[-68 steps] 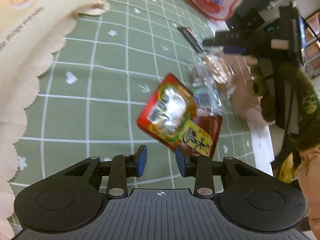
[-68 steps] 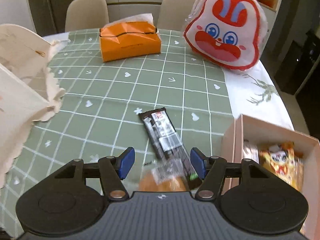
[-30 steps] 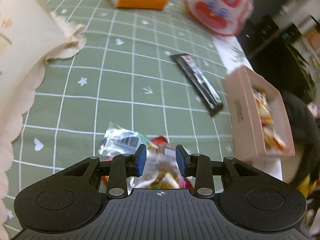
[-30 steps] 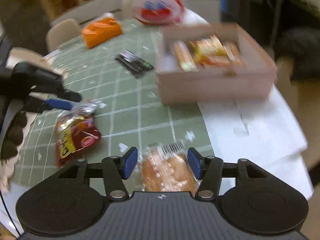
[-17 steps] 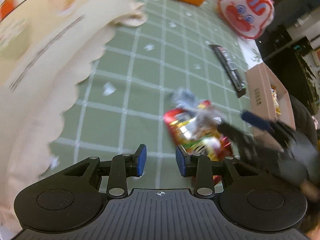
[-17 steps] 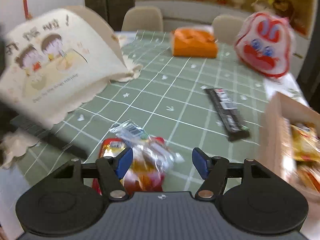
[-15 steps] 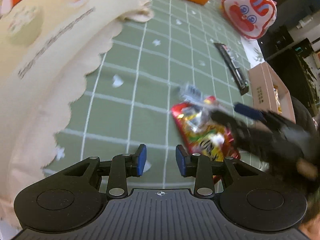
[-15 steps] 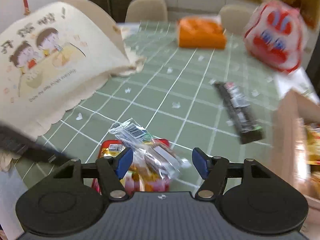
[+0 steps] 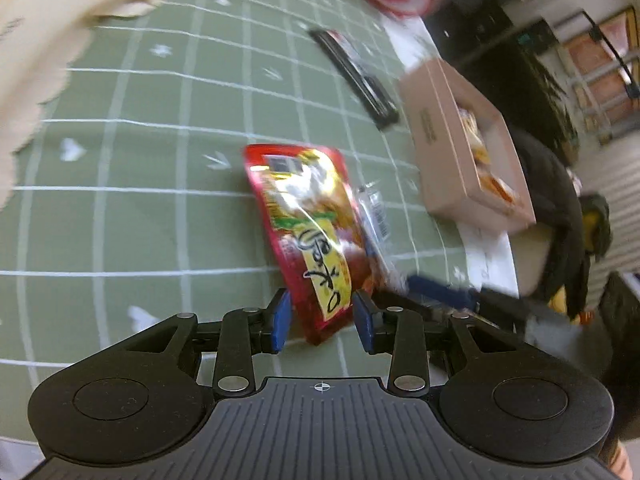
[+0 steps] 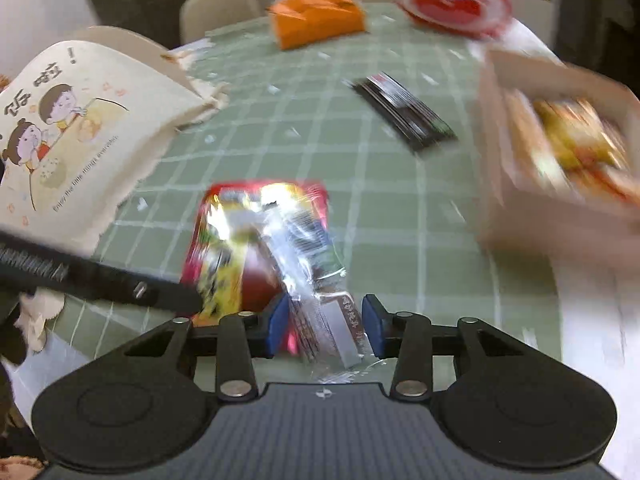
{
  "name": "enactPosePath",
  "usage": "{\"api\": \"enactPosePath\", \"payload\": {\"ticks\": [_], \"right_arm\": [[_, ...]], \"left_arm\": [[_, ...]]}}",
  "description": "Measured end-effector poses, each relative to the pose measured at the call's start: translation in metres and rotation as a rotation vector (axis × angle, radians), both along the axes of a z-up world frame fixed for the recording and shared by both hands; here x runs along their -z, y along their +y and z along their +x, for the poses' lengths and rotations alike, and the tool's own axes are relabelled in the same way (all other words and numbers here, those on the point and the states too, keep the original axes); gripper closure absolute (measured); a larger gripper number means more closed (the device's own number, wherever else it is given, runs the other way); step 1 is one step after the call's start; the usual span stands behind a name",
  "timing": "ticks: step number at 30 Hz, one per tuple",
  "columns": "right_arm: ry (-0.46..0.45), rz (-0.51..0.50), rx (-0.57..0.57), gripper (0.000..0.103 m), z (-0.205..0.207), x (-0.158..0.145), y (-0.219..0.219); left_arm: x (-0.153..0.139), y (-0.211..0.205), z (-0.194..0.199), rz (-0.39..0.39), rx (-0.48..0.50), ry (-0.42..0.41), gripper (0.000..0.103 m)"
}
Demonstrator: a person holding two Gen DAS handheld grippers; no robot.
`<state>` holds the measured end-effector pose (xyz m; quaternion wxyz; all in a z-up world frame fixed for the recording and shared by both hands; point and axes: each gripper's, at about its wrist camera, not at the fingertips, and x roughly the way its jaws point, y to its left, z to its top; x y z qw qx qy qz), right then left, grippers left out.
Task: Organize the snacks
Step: 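Grasp the small clear packet with the left tool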
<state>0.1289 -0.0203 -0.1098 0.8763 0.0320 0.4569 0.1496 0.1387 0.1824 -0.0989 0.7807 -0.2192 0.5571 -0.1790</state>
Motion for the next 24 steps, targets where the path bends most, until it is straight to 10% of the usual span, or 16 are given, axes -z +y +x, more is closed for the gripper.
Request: {"api": "enactPosePath", "payload": {"ticks": [10,16,24], "right_arm": [[-0.111,-0.033,0.038,0.046,-0.077,-0.023,-0.013],[-0.201,-0.225,0.128,0.035,-0.082,-0.025,-0.04],[-0.145,-0.148,0.277,0.035,-0.086,-0.017,-0.073]], "left_arm": [[-0.02,-0.01,-0.016,0.14,-0.022,-0.102,0.065],[-0.028,-0.062,-0.036,0.193,0.215,-0.158,0.065],[-0.008,-0.128,-0.047,0.372,0.352,-0.24,0.064]]}}
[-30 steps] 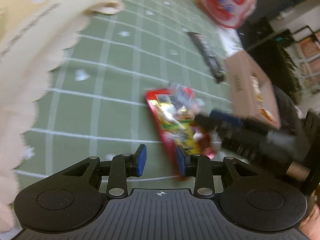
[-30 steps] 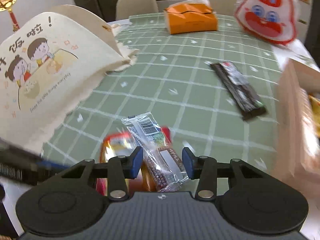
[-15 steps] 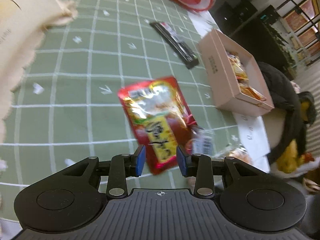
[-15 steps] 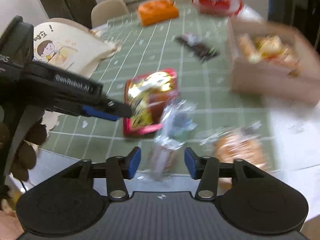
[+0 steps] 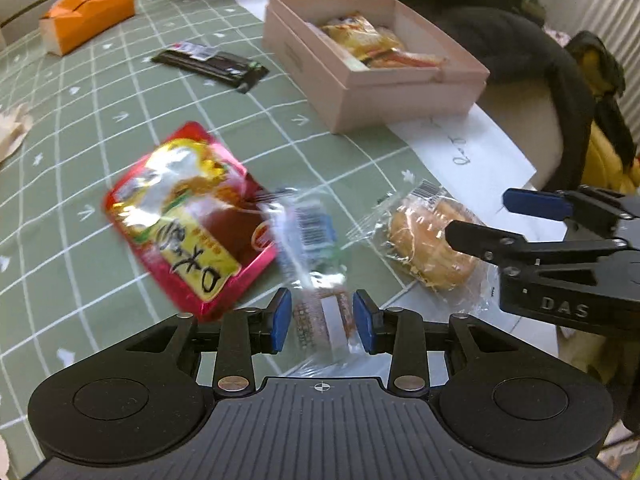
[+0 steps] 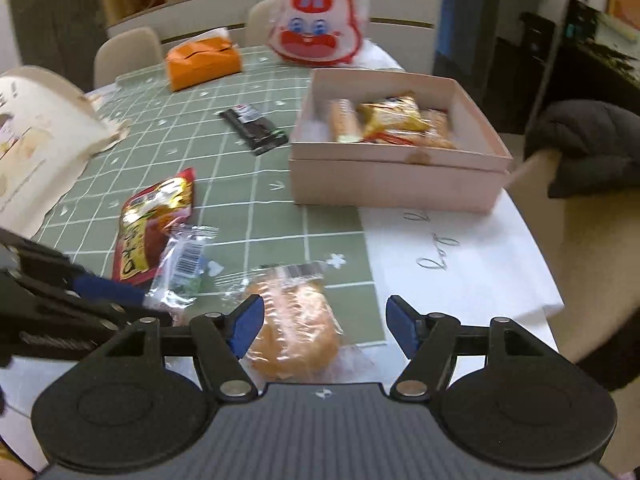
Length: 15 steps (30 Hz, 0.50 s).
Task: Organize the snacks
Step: 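Grasp the small clear packet with the left tool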
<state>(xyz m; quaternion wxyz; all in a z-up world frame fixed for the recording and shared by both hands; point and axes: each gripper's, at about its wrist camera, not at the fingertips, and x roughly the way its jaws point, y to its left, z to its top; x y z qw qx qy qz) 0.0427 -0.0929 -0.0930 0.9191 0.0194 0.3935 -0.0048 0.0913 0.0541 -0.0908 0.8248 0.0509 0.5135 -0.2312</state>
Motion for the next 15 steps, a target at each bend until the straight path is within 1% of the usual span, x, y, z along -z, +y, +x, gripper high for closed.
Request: {"api": "enactPosePath", "payload": {"ticks": [1,2,3,5,7,9,11,13,15], "right_arm": [[-0.001,0.0,0.012,0.035,-0.002,0.001,-0.002],[0.001,0.002,0.026,0.035,-0.004,0.003,-0.003],[0.007,0.006,0.036,0.035,-0.006,0.005,-0.005],[0.015,0.025,0.056,0.035,-0.01,0.009,-0.009],[0.015,0.057,0.066,0.035,-0.013,0.012,-0.011],[0.016,0.093,0.057,0.035,-0.016,0.013,-0.013],[0.01,0.132,0.041,0.035,-0.018,0.013,-0.013],[0.01,0.161,0.024,0.034,-0.017,0.014,-0.011],[0.01,0.155,0.016,0.033,-0.013,0.016,-0.005]], "left_arm": [[0.003,-0.005,0.001,0.019,0.011,-0.005,0.064],[0.006,-0.01,0.002,0.043,0.023,-0.009,0.059],[0.008,-0.013,0.002,0.051,0.032,-0.01,0.056],[0.011,-0.016,0.001,0.057,0.048,-0.017,0.055],[0.01,-0.014,0.001,0.052,0.06,-0.019,0.059],[0.008,-0.004,0.0,0.025,0.061,-0.013,0.067],[0.007,0.009,-0.003,0.009,0.058,-0.01,0.072],[0.007,0.023,-0.007,0.016,0.045,-0.012,0.072],[0.008,0.042,-0.01,0.017,0.015,-0.005,0.072]]}}
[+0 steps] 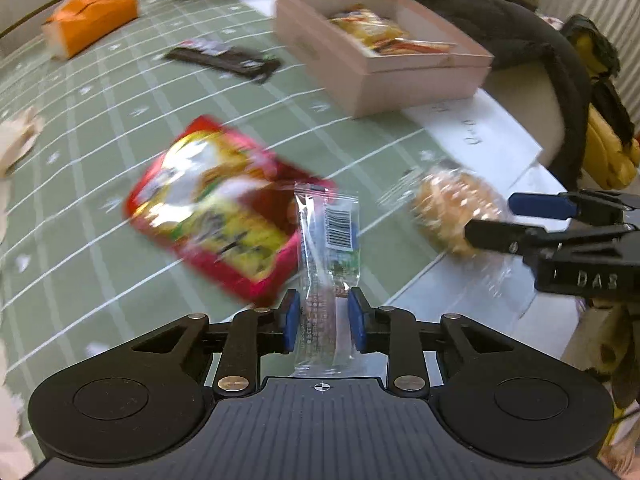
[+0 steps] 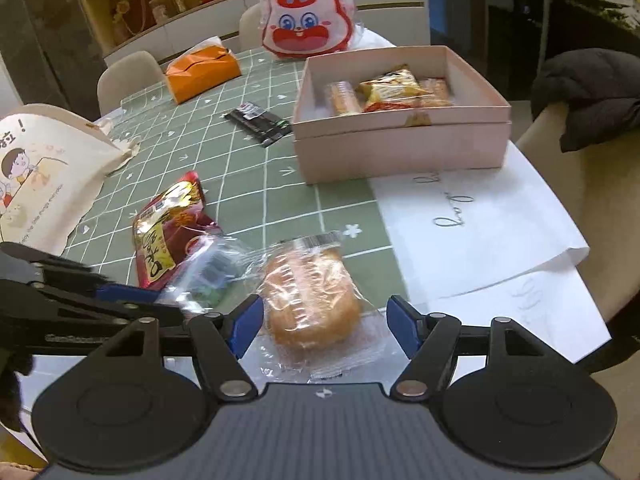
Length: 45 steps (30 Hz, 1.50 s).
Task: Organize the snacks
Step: 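Grasp the small clear packet with the left tool, then grasp the bread roll packet with the right tool while the left tool holds the clear packet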
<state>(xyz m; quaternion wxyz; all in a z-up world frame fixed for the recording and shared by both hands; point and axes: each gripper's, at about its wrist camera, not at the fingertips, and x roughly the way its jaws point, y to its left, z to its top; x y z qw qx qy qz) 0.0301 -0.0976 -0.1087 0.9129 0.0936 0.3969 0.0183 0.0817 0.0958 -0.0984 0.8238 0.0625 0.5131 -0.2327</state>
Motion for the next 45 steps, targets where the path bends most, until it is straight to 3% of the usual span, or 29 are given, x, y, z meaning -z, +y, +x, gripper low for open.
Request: {"api": "enactPosePath", "payload": {"ticks": [6,11,14,21,23,25,27,30,32,33,35,40,45], "right_arm": [[0.012,-0.008,-0.045,0.032,0.013,0.008,0.016],[0.049,-0.009,-0.062,0.031,0.016,0.02,0.023],[0.048,-0.008,-0.053,0.03,0.011,0.021,0.021],[0.032,0.012,-0.009,0.027,-0.004,0.023,0.006],[0.025,0.037,0.007,0.021,-0.007,0.024,0.005],[0.03,0.068,0.004,0.007,-0.008,0.026,0.005],[0.033,0.069,0.007,0.005,-0.008,0.026,0.008],[0.059,-0.001,0.001,0.004,-0.006,0.026,0.021],[0.103,-0.062,-0.062,0.006,-0.001,0.024,0.027],[0.114,-0.071,-0.082,0.015,-0.001,0.022,0.027],[0.09,-0.058,-0.083,0.018,-0.004,0.013,0.023],[-0.002,-0.068,-0.009,0.018,-0.006,-0.009,0.015],[0.044,-0.061,0.128,0.018,0.011,0.005,0.012]], "left_arm": [[0.0,0.009,-0.003,0.007,0.007,0.008,0.071],[0.006,-0.016,-0.01,0.049,0.087,0.002,0.057],[0.006,-0.023,-0.011,0.076,0.109,-0.018,0.057],[0.007,-0.024,-0.007,0.056,0.084,-0.004,0.058],[0.006,-0.019,-0.007,0.028,0.064,0.0,0.058],[0.007,-0.011,-0.006,-0.016,0.048,0.003,0.059],[0.007,-0.007,-0.006,-0.034,0.044,0.002,0.061],[0.007,-0.004,-0.006,-0.049,0.04,0.0,0.061],[0.007,-0.002,-0.006,-0.064,0.034,-0.002,0.062],[0.007,0.0,-0.006,-0.074,0.03,-0.001,0.062],[0.007,0.004,-0.008,-0.086,0.022,0.004,0.062],[0.006,0.002,-0.012,-0.074,0.024,-0.011,0.062],[0.007,0.001,-0.015,-0.068,0.026,-0.03,0.062]]}}
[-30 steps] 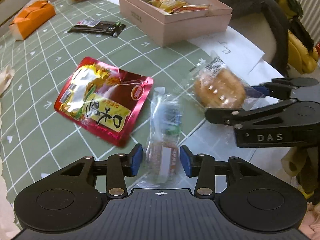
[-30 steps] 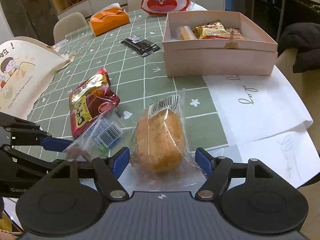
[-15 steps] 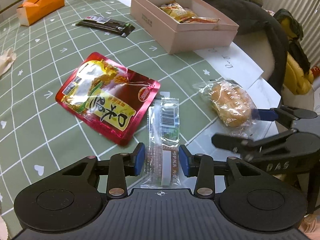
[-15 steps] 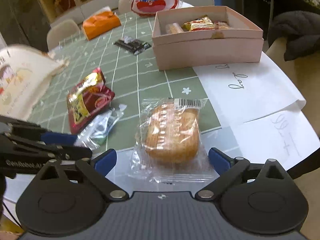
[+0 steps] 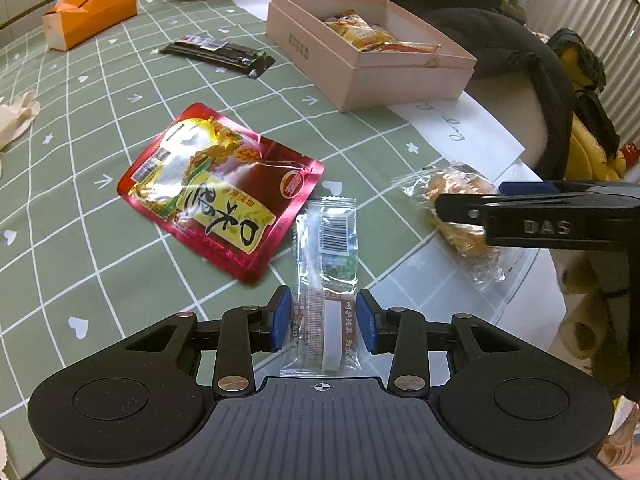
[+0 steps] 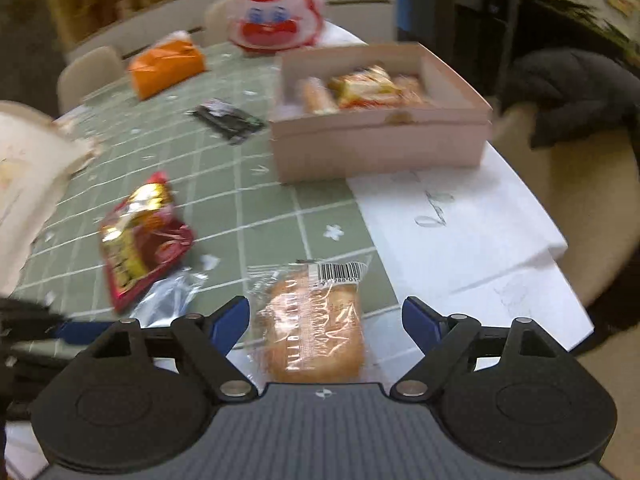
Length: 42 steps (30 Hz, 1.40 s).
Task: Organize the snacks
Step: 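Grasp the bread roll packet with the right tool while the left tool holds the clear packet, then carry the clear packet and bread roll over the pink box and open both tools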
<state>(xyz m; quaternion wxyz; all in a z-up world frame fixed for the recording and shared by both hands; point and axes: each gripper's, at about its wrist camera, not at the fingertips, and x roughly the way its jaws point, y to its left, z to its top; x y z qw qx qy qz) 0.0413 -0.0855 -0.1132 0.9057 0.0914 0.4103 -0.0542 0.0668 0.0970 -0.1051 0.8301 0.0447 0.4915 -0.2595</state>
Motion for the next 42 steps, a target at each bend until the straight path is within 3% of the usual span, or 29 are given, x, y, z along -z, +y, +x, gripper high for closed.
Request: {"api": "enactPosePath", "payload": {"ticks": [2,8,10,12,22,27,31,34,38,42], "right_arm": [[0.017,0.031,0.0,0.019,0.004,0.007,-0.001],[0.001,-0.001,-0.068,0.042,0.002,0.003,0.009],[-0.017,-0.021,-0.089,0.055,0.0,-0.002,0.012],[-0.025,-0.018,-0.102,0.059,-0.002,-0.008,0.012],[-0.023,-0.025,-0.131,0.062,-0.009,-0.008,0.008],[-0.012,-0.089,-0.172,0.043,-0.011,-0.001,0.016],[-0.004,-0.089,-0.175,0.04,-0.007,0.008,0.021],[0.005,-0.071,-0.176,0.041,-0.003,0.012,0.02],[-0.003,-0.062,-0.194,0.055,-0.006,0.003,0.018],[-0.029,0.041,-0.156,0.057,-0.011,-0.014,0.001]], "left_arm": [[0.0,-0.001,-0.003,0.01,0.009,-0.017,0.061],[0.001,-0.002,-0.003,0.012,0.002,-0.02,0.061],[0.001,-0.002,-0.003,0.008,0.0,-0.017,0.061],[0.001,-0.002,-0.004,0.01,0.002,-0.022,0.061],[0.002,-0.005,-0.007,0.024,0.002,-0.045,0.061],[0.003,-0.011,-0.015,0.06,0.013,-0.086,0.059],[0.004,-0.015,-0.017,0.081,0.027,-0.101,0.057],[0.003,-0.01,-0.014,0.052,0.009,-0.081,0.058],[0.002,-0.007,-0.011,0.036,-0.028,-0.061,0.062],[0.0,-0.013,-0.008,0.01,-0.02,-0.021,0.063]]}}
